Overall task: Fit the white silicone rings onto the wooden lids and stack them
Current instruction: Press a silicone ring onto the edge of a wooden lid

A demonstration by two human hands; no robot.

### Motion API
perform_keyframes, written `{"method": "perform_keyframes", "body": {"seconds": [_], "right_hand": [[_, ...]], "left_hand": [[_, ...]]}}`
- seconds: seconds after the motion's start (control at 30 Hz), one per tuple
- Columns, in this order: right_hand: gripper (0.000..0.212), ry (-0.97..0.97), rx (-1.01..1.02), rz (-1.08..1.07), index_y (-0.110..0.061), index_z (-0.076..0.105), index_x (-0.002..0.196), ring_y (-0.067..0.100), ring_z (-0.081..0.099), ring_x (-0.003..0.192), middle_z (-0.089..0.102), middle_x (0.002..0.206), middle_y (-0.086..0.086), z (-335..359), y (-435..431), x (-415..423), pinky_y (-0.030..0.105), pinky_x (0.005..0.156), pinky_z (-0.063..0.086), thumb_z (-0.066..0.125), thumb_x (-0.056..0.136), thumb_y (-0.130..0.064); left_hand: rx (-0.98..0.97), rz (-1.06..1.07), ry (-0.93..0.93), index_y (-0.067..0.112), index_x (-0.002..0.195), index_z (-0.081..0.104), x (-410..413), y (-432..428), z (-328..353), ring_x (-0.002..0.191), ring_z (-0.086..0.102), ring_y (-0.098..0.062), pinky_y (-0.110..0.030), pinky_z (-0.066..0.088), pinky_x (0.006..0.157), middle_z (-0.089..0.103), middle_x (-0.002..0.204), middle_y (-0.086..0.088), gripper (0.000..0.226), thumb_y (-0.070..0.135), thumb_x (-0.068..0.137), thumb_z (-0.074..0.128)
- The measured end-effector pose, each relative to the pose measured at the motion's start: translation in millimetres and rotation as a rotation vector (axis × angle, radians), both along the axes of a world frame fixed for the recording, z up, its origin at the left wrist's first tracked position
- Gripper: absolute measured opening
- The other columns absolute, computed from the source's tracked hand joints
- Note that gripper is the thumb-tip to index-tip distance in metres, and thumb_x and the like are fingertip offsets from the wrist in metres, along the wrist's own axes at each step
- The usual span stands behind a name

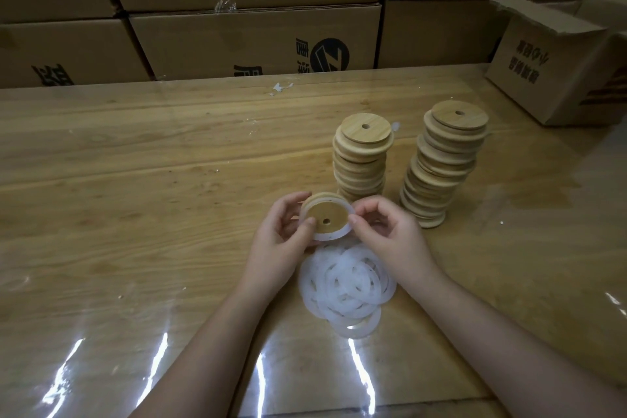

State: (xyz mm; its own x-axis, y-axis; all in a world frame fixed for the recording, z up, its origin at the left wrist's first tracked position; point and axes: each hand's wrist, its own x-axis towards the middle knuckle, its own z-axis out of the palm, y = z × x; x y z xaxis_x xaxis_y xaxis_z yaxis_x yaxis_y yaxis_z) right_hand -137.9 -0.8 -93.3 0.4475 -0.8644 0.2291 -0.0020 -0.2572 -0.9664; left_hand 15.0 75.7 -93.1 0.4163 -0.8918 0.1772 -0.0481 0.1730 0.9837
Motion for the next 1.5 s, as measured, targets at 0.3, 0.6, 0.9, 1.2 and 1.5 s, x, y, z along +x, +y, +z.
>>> {"method": "perform_keyframes", "body": {"seconds": [0.3, 0.6, 0.9, 1.2, 1.5], "right_hand": [[0.015, -0.039, -0.035, 0.042, -0.02, 0.065, 0.081, 0.02, 0.064, 0.088, 0.066, 0.095, -0.003, -2.0, -0.6, 0.1, 0.04, 0.076, 0.056, 0.064, 0.084, -0.005], [0.017, 0.012, -0.125, 0.016, -0.018, 0.062, 0.078, 0.014, 0.06, 0.078, 0.062, 0.088, -0.002, 1.9, 1.4, 3.1, 0.042, 0.065, 0.053, 0.064, 0.083, -0.002], [0.021, 0.049, -0.157, 0.011, -0.02, 0.06, 0.076, 0.009, 0.056, 0.074, 0.06, 0.083, 0.0, 2.7, 2.8, 3.6, 0.027, 0.064, 0.048, 0.064, 0.083, -0.002], [0.019, 0.029, -0.128, 0.018, -0.019, 0.06, 0.079, 0.012, 0.06, 0.081, 0.062, 0.091, 0.002, 0.2, 0.5, 2.0, 0.029, 0.069, 0.051, 0.063, 0.083, -0.001], [0.022, 0.011, -0.14, -0.019, -0.022, 0.057, 0.076, 0.012, 0.059, 0.078, 0.062, 0.089, 0.0, 1.9, 1.2, 3.2, 0.026, 0.068, 0.049, 0.062, 0.08, -0.002]], "left_hand": [[0.015, 0.021, -0.012, 0.025, 0.099, 0.068, -0.2, 1.8, 4.1, 0.093, 0.066, -0.011, -0.032, 0.052, 0.085, 0.073, 0.096, 0.003, 0.023, 0.024, 0.076, 0.068], [0.0, 0.004, 0.074, 0.015, 0.103, 0.068, 0.4, 3.4, 8.0, 0.093, 0.066, -0.011, -0.03, 0.052, 0.083, 0.073, 0.096, 0.002, 0.03, 0.025, 0.075, 0.064], [-0.017, -0.047, 0.168, 0.013, 0.103, 0.064, 1.9, 1.8, 6.5, 0.086, 0.066, -0.008, -0.021, 0.054, 0.065, 0.073, 0.091, 0.004, 0.026, 0.018, 0.077, 0.062], [0.042, -0.037, 0.023, 0.015, 0.093, 0.061, -1.2, 3.8, 5.7, 0.082, 0.065, -0.011, -0.028, 0.055, 0.071, 0.07, 0.086, 0.003, 0.024, 0.021, 0.072, 0.071], [0.016, -0.013, 0.075, 0.031, 0.089, 0.073, -0.6, 4.1, 8.8, 0.086, 0.068, -0.011, -0.02, 0.053, 0.072, 0.074, 0.093, 0.0, 0.021, 0.022, 0.07, 0.075]]}}
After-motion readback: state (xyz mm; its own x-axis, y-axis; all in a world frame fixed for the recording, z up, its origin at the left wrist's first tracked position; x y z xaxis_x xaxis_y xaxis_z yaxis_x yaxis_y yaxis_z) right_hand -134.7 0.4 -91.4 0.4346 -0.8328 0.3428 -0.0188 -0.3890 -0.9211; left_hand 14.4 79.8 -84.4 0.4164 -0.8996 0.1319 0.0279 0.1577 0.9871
